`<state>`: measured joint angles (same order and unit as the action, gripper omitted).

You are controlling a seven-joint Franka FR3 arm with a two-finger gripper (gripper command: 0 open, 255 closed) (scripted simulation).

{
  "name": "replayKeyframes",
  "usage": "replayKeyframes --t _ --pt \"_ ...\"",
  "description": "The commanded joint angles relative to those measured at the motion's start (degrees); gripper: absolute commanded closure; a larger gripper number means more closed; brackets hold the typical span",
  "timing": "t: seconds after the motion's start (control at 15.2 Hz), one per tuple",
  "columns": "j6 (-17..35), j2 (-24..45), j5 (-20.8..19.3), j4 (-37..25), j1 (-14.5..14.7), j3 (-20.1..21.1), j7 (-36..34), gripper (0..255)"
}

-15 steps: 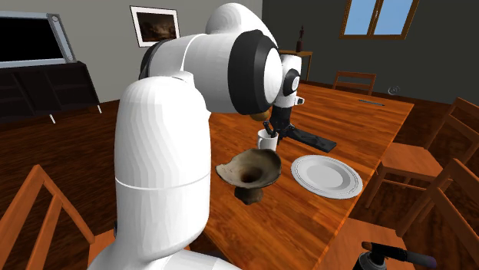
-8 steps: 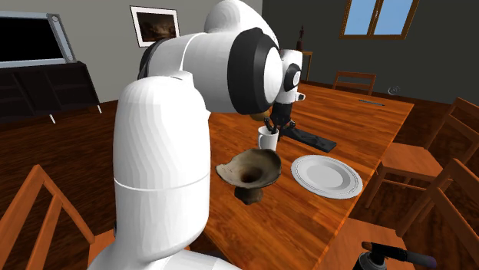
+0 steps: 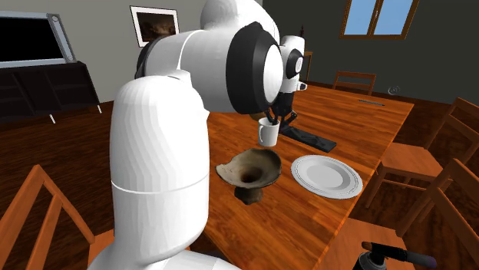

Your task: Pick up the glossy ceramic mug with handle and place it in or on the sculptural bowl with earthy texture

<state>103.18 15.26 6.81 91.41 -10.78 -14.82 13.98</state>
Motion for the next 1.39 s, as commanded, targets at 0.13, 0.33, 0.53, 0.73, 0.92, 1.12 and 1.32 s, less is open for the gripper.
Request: replayKeyframes --t 0.13,0.33,0.53,0.73,0.92,1.12,1.32 --pt "-3.1 -0.2 -0.1 -3.0 0.0 0.0 -0.3 255" --pt "-5.4 -0.2 -0.2 -5.3 -0.1 -0.1 -0.5 255" --pt "-7.8 0.0 -0.2 -7.8 -0.2 -0.1 -0.6 255" --pt "-10.3 0.2 -0.1 -10.5 -0.4 -0.2 -0.7 255" --pt "-12.8 0.7 0.0 -13.5 -0.6 -0.2 -0.8 255" --pt "-15.4 1.3 0.2 -16.7 -0.8 -0.2 -0.8 255" --pt "-18.1 2.2 0.4 -20.3 -1.2 -0.3 -0.9 255"
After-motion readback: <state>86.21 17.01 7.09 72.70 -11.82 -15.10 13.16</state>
